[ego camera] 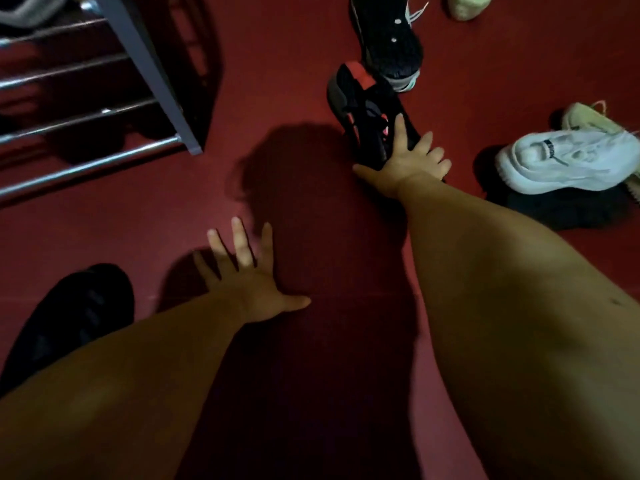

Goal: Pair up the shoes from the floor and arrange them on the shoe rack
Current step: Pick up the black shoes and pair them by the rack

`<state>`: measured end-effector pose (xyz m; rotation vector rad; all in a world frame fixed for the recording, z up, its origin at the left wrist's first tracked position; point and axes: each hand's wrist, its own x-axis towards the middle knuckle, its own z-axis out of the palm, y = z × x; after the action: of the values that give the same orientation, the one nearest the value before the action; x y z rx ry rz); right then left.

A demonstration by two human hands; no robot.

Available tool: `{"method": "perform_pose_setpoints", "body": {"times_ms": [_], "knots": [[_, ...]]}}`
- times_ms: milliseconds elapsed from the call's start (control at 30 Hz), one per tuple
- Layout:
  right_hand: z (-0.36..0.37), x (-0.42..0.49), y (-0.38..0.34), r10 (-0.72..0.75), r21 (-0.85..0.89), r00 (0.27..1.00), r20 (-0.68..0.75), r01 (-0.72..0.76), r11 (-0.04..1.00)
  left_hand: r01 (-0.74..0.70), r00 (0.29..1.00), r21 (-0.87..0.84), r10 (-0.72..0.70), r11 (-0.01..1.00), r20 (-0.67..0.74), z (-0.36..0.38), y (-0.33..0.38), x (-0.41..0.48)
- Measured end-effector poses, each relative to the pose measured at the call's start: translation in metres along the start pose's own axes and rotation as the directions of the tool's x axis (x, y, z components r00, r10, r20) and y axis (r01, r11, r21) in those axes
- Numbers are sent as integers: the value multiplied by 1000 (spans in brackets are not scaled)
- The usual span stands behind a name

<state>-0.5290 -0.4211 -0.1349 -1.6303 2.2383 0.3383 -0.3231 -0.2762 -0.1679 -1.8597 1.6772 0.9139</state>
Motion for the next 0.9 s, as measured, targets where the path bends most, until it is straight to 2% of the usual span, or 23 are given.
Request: {"method": "perform_pose_setpoints", "body": {"times_ms": [200, 300, 400, 467, 533, 600, 667, 733, 800, 900], "knots": [[12, -14, -2, 7, 35, 993, -122, -2, 999, -7, 1000, -13, 8, 1000, 27, -3, 0, -2], [27, -40, -2, 48, 67, 990, -131, -39, 997, -14, 1000, -28, 15, 999, 15, -2, 1, -5], [45, -80, 1, 46, 16, 990, -135, -44, 999, -42, 999, -30, 42, 999, -13, -1, -1, -9], [55, -107, 3, 40, -2, 992, -121, -40, 999, -82, 996, -29, 81, 996, -34, -3, -8, -13], [64, -133, 4, 52, 25, 996, -73, -51, 998, -153, 986, 60, 157, 986, -59, -6, -25, -21], [71, -160, 1, 71, 112, 997, -18, -69, 991, -221, 964, 181, 242, 958, -107, -8, -51, -37], [78, -186, -6, 89, 227, 996, 25, -92, 970, -218, 947, 212, 259, 953, -192, -11, -87, -62], [82, -210, -16, 101, 329, 993, 59, -115, 937, -172, 929, 198, 226, 965, -295, -11, -132, -89], [83, -228, -30, 103, 380, 993, 62, -119, 917, -59, 931, 207, 129, 977, -341, -7, -184, -114], [73, -245, -52, 49, 336, 999, 15, -51, 940, 132, 950, 138, -86, 982, -301, 3, -258, -141]]}}
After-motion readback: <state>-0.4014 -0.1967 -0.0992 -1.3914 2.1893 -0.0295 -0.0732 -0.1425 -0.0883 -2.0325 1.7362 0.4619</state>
